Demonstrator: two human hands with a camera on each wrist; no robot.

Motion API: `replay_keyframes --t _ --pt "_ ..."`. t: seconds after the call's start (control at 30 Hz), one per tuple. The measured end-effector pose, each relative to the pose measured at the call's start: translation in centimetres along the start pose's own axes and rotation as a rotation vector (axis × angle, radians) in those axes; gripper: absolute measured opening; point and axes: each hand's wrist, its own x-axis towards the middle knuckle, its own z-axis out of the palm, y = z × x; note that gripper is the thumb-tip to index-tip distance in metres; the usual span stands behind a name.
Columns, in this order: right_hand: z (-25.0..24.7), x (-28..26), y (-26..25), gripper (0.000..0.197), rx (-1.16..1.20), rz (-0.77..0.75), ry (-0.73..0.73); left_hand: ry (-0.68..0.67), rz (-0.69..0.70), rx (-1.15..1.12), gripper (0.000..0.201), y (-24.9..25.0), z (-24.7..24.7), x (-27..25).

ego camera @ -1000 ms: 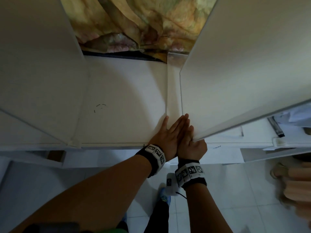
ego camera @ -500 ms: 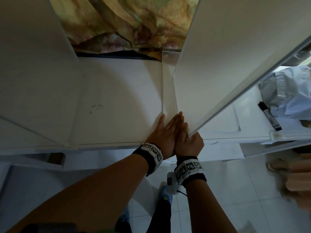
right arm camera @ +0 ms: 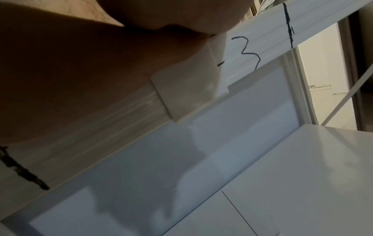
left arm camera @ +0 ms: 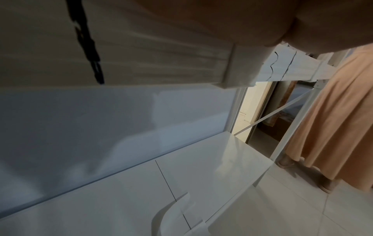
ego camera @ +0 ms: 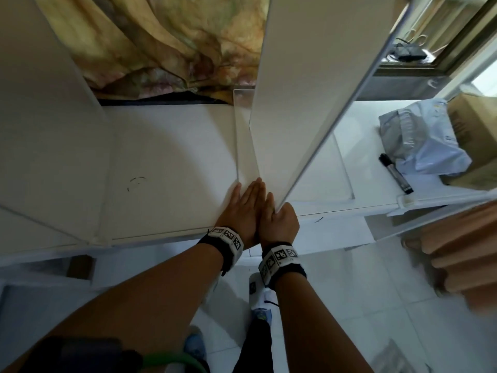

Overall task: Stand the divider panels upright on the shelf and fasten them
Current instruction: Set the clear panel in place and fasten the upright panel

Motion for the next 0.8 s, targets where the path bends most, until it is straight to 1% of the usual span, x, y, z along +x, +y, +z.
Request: replay_keyframes --t 0.07,0.17,0.23,0.3,0.37,0.4,0.47,0.6,0.7,0.77,0.8 --pt "-0.2 -0.3 -0.3 0.037 0.003 -0.009 -0.043 0.007 -0.015 -0.008 0.094 -0.2 0.1 0.0" --pt "-0.2 0.1 -0.8 0.040 0.006 -0.031 -0.077 0.028 -0.027 0.015 0.091 -0.4 0.1 0.8" --pt "-0.2 0.8 -0.6 0.039 -0.001 -0.073 -0.102 0.018 -0.039 0.062 0.088 -0.6 -0.3 1.1" --pt "-0.4 0.4 -1.0 0.035 -0.032 -0.119 -0.102 0.020 -0.065 0.116 0.086 -0.5 -0.1 0.9" --pt "-4.2 0.3 0.4 0.032 0.002 -0.157 -0.238 -0.061 -0.150 0.141 0.085 3.6 -2.4 -1.1" --pt "-4.3 0.0 0.4 0.030 -0.010 -0.192 -0.256 -0.054 -0.155 0.131 0.084 3.3 -2.0 -1.3" --pt "-3.9 -0.2 0.4 0.028 -0.042 -0.203 -0.307 -0.045 -0.184 0.139 0.085 2.5 -1.7 -1.6" --pt "-2.6 1.0 1.9 0.026 -0.097 -0.245 -0.428 -0.083 -0.186 0.101 0.096 1.8 -1.6 -0.6" --pt "-3.3 2.2 2.4 0.023 0.010 -0.218 -0.532 -0.111 -0.224 0.090 0.112 1.3 -1.5 -0.2" --pt "-4.6 3.3 2.8 0.016 -0.002 -0.283 -0.598 -0.101 -0.290 0.040 0.122 1.7 -1.9 -0.2" --pt "-5.2 3.9 3.0 0.016 -0.036 -0.337 -0.586 -0.089 -0.327 0.018 0.124 2.1 -2.2 -0.2"
